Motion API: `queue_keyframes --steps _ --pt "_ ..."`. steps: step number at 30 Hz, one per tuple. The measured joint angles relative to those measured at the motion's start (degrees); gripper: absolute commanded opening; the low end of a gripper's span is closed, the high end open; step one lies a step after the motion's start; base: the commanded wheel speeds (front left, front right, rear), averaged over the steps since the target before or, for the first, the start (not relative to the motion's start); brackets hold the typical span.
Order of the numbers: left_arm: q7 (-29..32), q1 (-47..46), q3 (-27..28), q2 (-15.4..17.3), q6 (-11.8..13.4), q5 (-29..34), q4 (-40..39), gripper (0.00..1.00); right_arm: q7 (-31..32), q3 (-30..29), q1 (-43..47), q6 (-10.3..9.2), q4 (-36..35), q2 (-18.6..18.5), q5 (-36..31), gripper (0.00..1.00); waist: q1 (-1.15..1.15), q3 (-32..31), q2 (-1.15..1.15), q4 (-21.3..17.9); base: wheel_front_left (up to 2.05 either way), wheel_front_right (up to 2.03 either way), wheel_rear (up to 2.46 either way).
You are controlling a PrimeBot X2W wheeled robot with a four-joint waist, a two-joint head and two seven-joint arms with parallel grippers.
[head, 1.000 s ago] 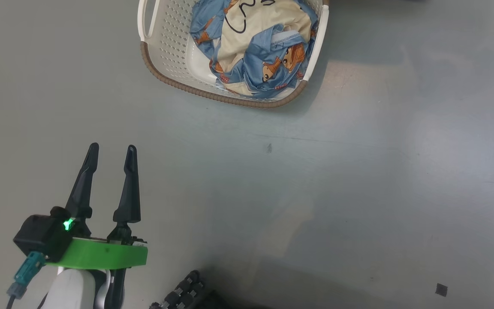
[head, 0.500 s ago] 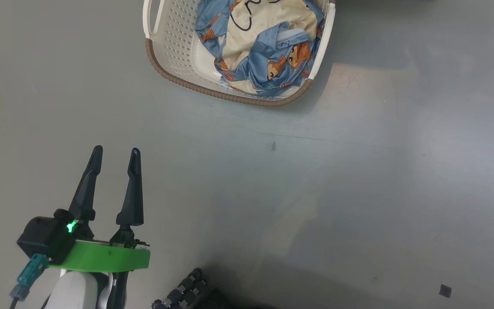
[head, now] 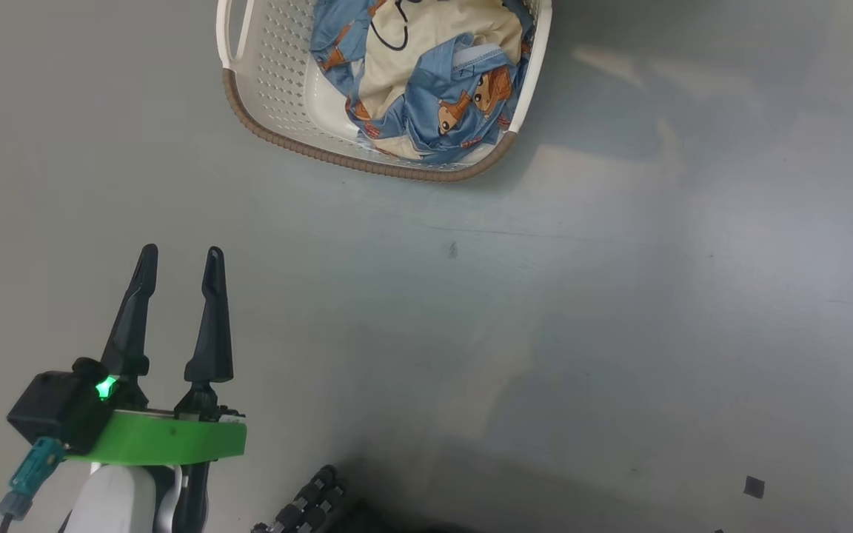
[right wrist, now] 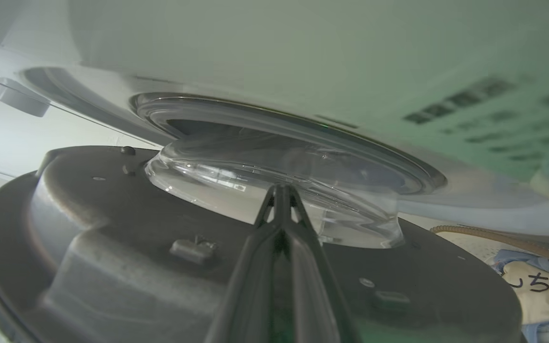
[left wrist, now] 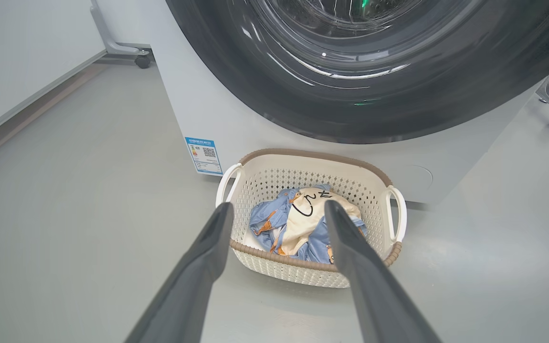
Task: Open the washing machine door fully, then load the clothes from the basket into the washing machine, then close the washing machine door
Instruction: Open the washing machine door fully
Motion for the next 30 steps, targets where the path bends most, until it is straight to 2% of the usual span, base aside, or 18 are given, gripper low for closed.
queue_keyframes --steps 14,30 --pt "0.0 -2.4 0.6 0.0 0.0 -0.3 1.4 1.0 2.3 4.9 5.3 0.01 -0.7 1.4 0.1 0.0 0.0 -3.2 0.0 -3.3 0.0 0.0 0.0" --pt "-0.3 -2.2 1.3 0.0 0.0 -2.4 4.0 1.0 5.1 11.9 15.7 0.01 -1.6 5.9 1.9 0.0 0.0 -11.4 0.0 -5.3 0.0 0.0 0.0"
